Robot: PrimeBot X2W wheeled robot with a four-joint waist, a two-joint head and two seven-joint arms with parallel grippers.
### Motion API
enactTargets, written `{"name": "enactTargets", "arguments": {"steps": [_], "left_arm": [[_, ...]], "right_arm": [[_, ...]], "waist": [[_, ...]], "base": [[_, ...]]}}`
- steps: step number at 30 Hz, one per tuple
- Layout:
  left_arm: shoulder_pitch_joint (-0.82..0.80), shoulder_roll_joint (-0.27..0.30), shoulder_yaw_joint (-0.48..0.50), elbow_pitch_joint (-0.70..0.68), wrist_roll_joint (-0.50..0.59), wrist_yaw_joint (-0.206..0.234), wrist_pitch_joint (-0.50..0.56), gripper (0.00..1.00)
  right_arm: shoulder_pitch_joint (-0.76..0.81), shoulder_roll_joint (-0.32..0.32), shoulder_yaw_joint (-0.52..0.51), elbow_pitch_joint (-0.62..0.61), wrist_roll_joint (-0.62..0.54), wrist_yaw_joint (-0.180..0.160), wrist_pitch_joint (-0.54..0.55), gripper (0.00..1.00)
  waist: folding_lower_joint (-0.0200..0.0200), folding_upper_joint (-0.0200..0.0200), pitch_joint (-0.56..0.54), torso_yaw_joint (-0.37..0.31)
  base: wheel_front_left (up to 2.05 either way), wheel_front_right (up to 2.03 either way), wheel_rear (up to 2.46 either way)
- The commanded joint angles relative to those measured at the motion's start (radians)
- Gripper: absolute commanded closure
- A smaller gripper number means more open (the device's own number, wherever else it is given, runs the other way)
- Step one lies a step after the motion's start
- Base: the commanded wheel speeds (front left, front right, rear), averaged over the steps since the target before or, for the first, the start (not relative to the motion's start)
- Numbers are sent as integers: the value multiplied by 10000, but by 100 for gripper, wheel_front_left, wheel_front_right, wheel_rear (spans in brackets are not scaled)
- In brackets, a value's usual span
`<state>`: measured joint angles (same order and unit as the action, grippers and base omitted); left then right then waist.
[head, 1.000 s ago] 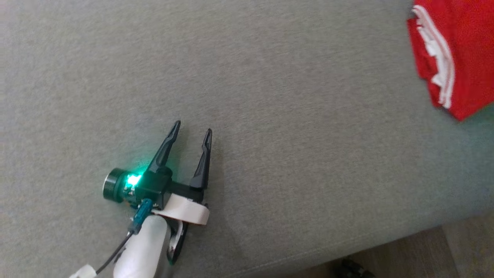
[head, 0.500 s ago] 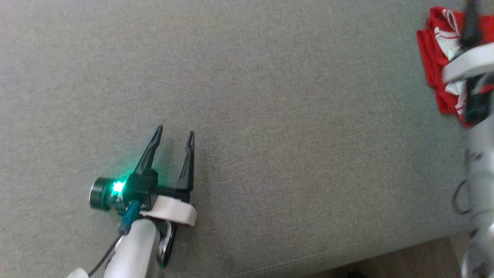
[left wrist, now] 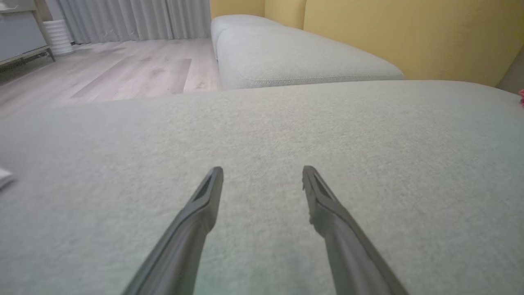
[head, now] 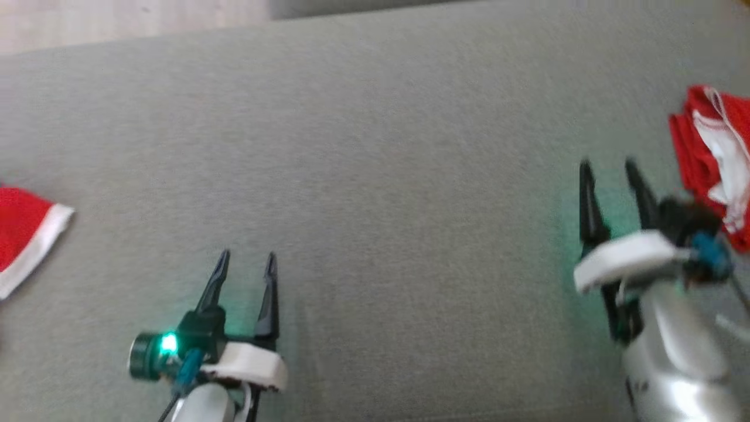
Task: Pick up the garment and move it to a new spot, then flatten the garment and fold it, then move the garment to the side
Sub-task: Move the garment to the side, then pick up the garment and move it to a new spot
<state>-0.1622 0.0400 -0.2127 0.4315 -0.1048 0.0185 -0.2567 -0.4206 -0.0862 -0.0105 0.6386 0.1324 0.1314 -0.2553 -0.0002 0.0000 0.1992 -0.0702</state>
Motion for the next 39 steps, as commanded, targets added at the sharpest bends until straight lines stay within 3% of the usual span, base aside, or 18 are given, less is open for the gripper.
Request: {"name": "enactTargets", "arguments": {"steps": [1,14,28,32,39], "left_arm": [[19,104,495,-229,-96,108,-51,0],[817,103,1464,-320,-170,309,-51,0],[1111,103,1617,-469,-242,342,-51,0],[1022,103,1484,-457,-394,386,-51,0],[1050,103,1518,-503,-446,490,-51,0]], "right_arm": [[186,137,122,-340,64,-7,-64,0],[1505,355,312,-620,188,-7,-65,0],[1692,358,691,-564,602,-7,-65,0],[1707,359,788,-557,595,-7,-65,0],[1678,359,1061,-552,771,-7,-65,0]], "waist": [[2,0,-542,569],[2,0,-1617,843],[2,0,-1819,868],[2,0,-1678,1341],[2,0,-1575,2882]], "base": [[0,0,0],[0,0,0],[0,0,0],[0,0,0],[0,0,0]]}}
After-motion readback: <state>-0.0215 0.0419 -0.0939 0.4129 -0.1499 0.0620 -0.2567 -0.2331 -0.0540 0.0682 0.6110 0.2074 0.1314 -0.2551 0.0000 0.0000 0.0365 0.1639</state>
